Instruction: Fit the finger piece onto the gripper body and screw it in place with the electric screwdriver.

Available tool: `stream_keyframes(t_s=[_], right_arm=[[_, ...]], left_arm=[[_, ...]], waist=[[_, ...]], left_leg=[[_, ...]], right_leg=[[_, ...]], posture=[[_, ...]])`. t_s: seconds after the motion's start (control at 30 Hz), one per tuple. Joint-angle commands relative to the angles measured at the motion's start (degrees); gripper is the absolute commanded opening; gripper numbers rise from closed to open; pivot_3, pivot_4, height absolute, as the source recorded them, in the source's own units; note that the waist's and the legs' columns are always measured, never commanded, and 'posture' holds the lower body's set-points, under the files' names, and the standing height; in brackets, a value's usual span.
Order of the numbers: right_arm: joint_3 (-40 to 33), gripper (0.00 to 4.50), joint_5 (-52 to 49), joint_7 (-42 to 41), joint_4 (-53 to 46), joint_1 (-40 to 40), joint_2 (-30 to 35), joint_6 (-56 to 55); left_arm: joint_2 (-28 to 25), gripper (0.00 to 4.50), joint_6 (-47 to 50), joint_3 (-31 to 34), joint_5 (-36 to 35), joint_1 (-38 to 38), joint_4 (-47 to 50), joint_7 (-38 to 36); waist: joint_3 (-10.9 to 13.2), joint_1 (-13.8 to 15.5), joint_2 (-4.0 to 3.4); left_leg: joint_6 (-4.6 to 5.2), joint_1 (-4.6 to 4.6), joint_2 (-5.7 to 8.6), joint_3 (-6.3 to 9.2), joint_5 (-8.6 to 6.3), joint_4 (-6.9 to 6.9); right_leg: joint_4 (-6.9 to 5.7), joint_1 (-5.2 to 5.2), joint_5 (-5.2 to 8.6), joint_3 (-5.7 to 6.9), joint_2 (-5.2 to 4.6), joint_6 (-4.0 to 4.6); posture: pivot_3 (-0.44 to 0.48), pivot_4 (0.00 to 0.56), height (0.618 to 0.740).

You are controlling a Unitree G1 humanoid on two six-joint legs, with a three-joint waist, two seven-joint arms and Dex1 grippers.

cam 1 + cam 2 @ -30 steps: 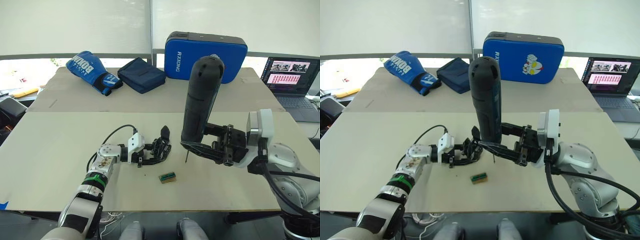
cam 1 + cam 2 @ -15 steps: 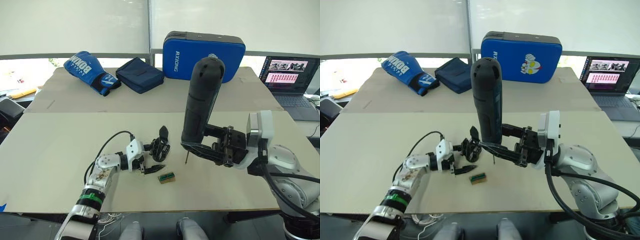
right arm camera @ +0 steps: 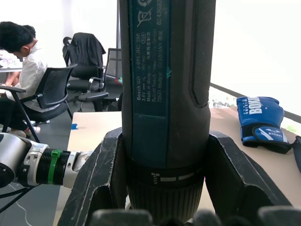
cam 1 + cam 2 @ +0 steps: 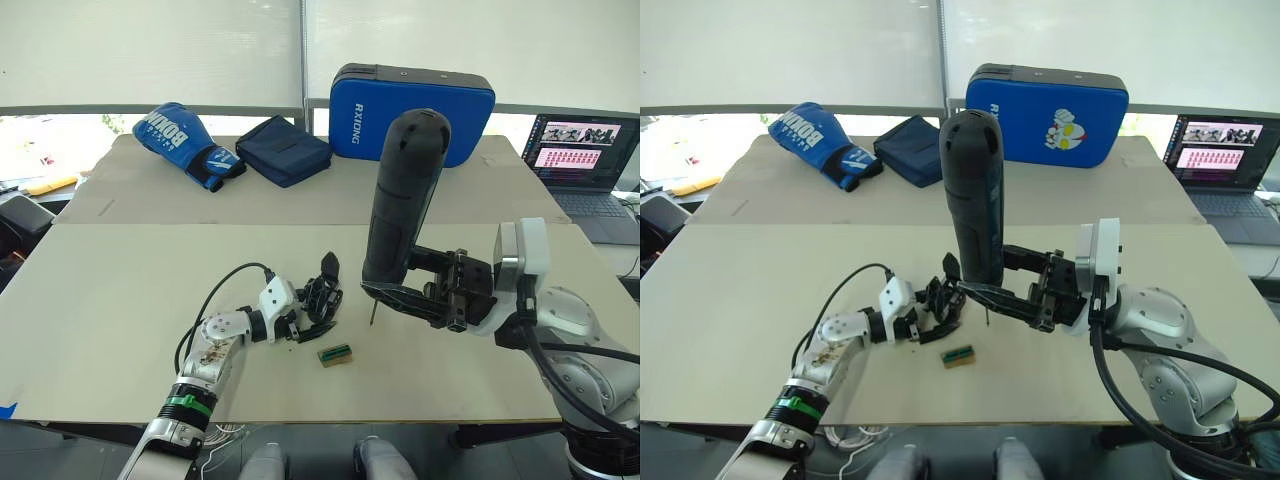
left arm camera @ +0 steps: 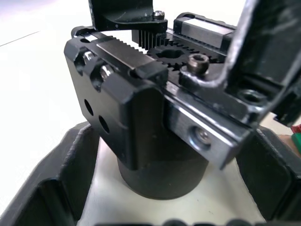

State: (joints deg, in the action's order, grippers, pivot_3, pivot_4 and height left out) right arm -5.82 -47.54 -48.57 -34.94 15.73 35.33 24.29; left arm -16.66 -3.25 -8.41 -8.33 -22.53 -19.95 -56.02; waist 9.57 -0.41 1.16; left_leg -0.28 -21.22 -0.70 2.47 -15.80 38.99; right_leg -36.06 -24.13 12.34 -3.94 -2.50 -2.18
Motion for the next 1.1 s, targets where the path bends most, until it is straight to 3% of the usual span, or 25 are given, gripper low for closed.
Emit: stream_keyframes(t_s=[0.03, 0.07, 0.2, 0.37, 0.63, 1.1], right_arm=[[-2.0, 1.91, -1.5, -0.3, -1.4, 1.5, 0.1, -1.4], [-2.2, 1.91, -1.7, -0.2, -1.4, 1.9, 0.1, -1.3], [-2.4, 1.91, -2.7, 0.3, -0.9, 4.4, 0.0, -0.8], [-1.4, 1.91, -6.2, 3.5, 1.4, 13.4, -0.8, 2.7], [4.1, 1.91, -4.7, 7.8, 6.7, 25.2, -6.3, 6.7], [10.4, 1.91, 4.4, 6.8, 13.5, 28.1, -14.4, 4.7]], left_arm=[[-0.6, 2.70, 1.3, -1.0, 1.1, 0.0, -1.6, 0.6], [-0.7, 2.32, 1.4, -1.0, 0.9, 0.0, -1.7, 0.5], [-0.8, 2.33, 1.5, -1.0, 0.5, 0.0, -1.8, 0.1], [-0.6, 2.33, 1.9, -1.3, -0.7, -0.2, -1.9, -1.5], [-0.6, 2.33, 1.2, -1.4, -0.2, -0.5, -2.8, -1.3], [-1.4, 2.33, 1.6, -1.7, 0.0, 0.3, -1.7, -1.4]], waist=[[0.0, 0.0, 0.00], [0.0, -0.1, 0.00], [0.0, -0.2, 0.00], [0.0, -0.3, -0.01], [0.0, -0.2, -0.02], [0.0, -0.3, -0.03]], left_leg=[[0.00, 0.00, 0.00, 0.00, 0.00, 0.00], [0.00, 0.00, 0.00, 0.00, 0.00, 0.00], [0.00, 0.02, -0.01, 0.00, 0.00, 0.00], [0.00, 0.02, -0.01, -0.01, 0.00, 0.00], [0.00, 0.01, -0.01, 0.04, 0.00, 0.00], [0.00, 0.00, -0.02, 0.05, 0.00, 0.00]], right_leg=[[0.00, 0.00, 0.00, 0.00, 0.00, 0.00], [0.00, 0.00, 0.00, 0.00, 0.00, 0.00], [-0.01, 0.00, 0.00, 0.00, 0.01, 0.01], [-0.02, -0.02, -0.01, -0.01, 0.01, 0.01], [-0.02, -0.02, -0.02, 0.02, 0.00, 0.03], [-0.04, -0.05, -0.02, 0.02, 0.00, 0.04]], posture=[[0.000, 0.150, 0.740], [0.000, 0.150, 0.740], [0.000, 0.150, 0.740], [0.000, 0.150, 0.740], [0.000, 0.150, 0.740], [0.000, 0.150, 0.740]])
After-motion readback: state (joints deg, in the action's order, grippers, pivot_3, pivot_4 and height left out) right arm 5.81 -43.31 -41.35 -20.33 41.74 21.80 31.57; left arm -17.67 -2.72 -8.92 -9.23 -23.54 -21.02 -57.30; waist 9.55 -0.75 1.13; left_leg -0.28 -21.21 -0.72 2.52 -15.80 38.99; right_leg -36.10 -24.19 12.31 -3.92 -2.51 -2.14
